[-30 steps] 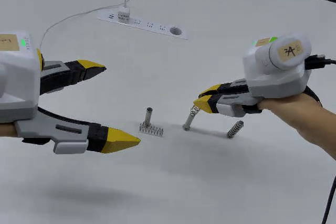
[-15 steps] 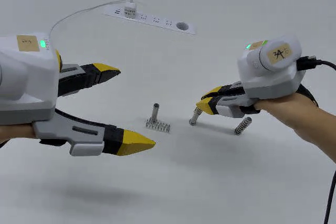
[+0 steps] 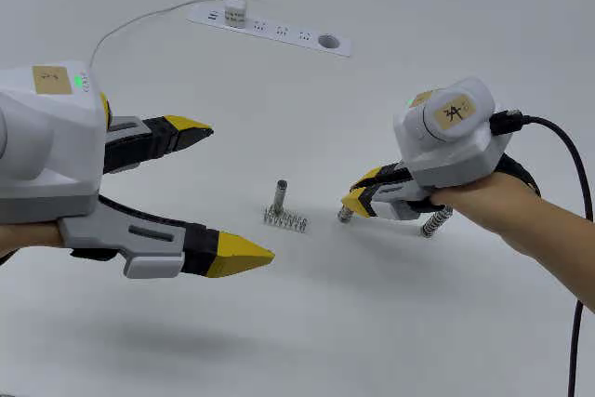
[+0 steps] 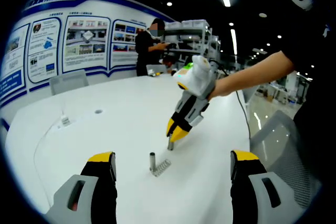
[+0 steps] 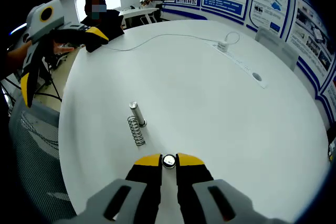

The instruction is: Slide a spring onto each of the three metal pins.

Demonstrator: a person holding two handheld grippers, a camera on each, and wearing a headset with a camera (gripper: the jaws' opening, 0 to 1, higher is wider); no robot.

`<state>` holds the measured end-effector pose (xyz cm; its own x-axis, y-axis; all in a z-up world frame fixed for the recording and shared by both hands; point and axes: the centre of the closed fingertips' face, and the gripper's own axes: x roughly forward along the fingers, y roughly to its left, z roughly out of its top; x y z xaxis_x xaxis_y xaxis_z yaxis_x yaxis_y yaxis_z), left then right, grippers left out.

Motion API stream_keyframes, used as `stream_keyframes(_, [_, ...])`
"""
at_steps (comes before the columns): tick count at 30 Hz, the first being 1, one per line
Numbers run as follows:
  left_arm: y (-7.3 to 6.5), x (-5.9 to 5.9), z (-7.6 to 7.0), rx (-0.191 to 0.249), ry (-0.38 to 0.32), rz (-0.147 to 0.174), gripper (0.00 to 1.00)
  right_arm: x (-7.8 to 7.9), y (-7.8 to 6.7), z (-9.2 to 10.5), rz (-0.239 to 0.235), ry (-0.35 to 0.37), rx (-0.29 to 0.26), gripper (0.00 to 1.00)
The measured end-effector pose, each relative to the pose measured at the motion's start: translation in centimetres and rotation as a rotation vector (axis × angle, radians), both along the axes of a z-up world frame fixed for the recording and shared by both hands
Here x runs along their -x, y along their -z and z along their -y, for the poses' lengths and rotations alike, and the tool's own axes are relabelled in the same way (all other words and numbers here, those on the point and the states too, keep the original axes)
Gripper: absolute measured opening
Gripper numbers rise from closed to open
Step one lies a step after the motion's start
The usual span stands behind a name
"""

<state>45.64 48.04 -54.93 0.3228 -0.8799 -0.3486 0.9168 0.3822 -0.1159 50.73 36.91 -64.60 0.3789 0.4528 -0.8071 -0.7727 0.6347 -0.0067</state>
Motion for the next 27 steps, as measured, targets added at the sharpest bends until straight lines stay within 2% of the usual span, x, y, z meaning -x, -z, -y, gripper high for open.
stream_keyframes(7, [-0.1, 0.0, 0.0, 0.001, 0.007, 0.003, 0.93, 0.2, 0.5, 0.0, 0.013, -0.032, 0.040, 0.11])
stream_keyframes(9, [-0.2, -0.3, -0.2, -0.006, 0.006, 0.006, 0.93, 0.2, 0.7, 0.1, 0.011, -0.040, 0.047, 0.11])
stream_keyframes(13, [-1.5, -1.1, -0.6, 0.008, -0.010, 0.028, 0.93, 0.0, 0.7, 0.1, 0.011, -0.059, 0.035, 0.11])
stream_keyframes(17, [-2.3, -1.4, -0.5, 0.021, -0.015, 0.043, 0.93, 0.1, 0.6, 0.0, 0.015, -0.076, 0.029, 0.14])
stream_keyframes(19, [-2.5, -1.3, -0.4, 0.013, -0.006, 0.053, 0.93, 0.1, 0.2, -0.4, 0.039, -0.082, 0.004, 0.23])
stream_keyframes(20, [-2.5, -1.2, -0.4, 0.006, 0.003, 0.057, 0.94, -0.1, -0.3, -0.4, 0.075, -0.092, 0.005, 0.24])
stream_keyframes(24, [-3.0, -1.7, -1.2, -0.013, 0.001, 0.070, 0.94, 0.2, -1.7, -0.5, 0.110, -0.099, 0.000, 0.24])
stream_keyframes(25, [-3.3, -1.9, -1.5, -0.011, -0.007, 0.076, 0.94, 0.2, -2.3, -0.8, 0.140, -0.111, -0.006, 0.24])
stream_keyframes(27, [-3.9, -2.3, -1.8, 0.005, -0.022, 0.085, 0.94, 0.3, -3.1, -1.2, 0.167, -0.123, -0.017, 0.24])
